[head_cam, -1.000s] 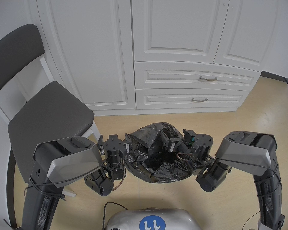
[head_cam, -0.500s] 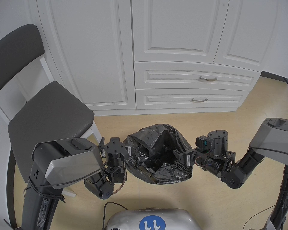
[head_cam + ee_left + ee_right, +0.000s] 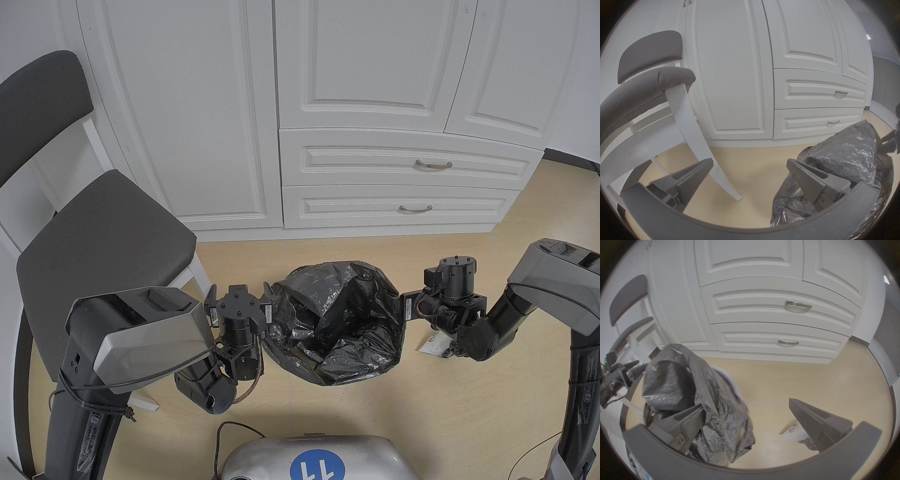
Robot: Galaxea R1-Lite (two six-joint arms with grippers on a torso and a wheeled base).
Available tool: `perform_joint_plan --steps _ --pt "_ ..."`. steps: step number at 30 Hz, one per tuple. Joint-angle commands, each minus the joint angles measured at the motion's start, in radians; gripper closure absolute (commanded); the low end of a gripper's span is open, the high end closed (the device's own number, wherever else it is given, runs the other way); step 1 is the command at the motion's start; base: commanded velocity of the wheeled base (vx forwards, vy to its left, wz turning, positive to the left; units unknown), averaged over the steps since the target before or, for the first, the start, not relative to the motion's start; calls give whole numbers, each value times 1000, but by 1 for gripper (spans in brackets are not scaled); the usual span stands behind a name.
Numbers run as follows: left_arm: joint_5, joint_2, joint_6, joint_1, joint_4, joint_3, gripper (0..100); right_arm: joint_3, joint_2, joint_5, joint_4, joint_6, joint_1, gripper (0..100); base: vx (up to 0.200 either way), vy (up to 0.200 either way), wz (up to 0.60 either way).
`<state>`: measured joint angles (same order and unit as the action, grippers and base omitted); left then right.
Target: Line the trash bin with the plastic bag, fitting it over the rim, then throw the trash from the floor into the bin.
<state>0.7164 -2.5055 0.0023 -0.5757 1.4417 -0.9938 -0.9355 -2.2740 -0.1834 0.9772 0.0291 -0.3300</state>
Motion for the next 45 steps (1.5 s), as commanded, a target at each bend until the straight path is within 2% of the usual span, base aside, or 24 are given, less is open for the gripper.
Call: perform_joint_plan --steps 1,5,6,9,12,16,19,26,30,34,37,39,41,42,43,45 --pt "0 -3 -1 2 0 -9 0 -66 -102 -5 0 11 26 0 0 0 0" --pt "0 -4 -1 7 -1 -11 0 -126 -144 -30 0 49 37 0 0 0 0" --pt "0 -13 -1 8 -1 -19 0 -178 -176 -42 1 87 39 0 0 0 0" --pt "0 -19 -1 8 -1 -26 0 -213 -202 -42 3 118 42 0 0 0 0" --pt "0 -32 -1 10 0 -35 0 -310 -260 -47 6 196 43 0 0 0 0" --pt "0 -33 -1 10 -1 -42 0 -390 -297 -84 5 259 45 0 0 0 0" --pt "0 -41 -1 10 -1 -45 0 -410 -318 -84 5 291 43 0 0 0 0" --pt "0 -52 -1 10 0 -54 0 -428 -341 -85 14 301 29 0 0 0 0" --pt "0 -50 -2 7 0 -52 0 -399 -285 -87 18 311 20 0 0 0 0" --pt "-12 -39 2 1 0 -29 0 -289 -145 -84 18 310 -6 0 0 0 0" --pt "-196 39 1 -3 -21 32 0 -184 -15 -73 5 296 -26 0 0 0 0" --pt "-288 90 1 -4 -93 50 0 -140 34 -68 -6 282 -37 0 0 0 0" --pt "-354 134 -1 -4 -190 49 0 -112 68 -67 -15 259 -41 0 0 0 0" --pt "-359 137 -1 -4 -196 49 0 -111 71 -67 -17 258 -41 0 0 0 0" --pt "-405 159 -4 -4 -253 44 0 -91 94 -64 -29 236 -47 0 0 0 0" --pt "-462 159 -13 -3 -282 30 0 -68 116 -62 -52 215 -53 0 0 0 0"
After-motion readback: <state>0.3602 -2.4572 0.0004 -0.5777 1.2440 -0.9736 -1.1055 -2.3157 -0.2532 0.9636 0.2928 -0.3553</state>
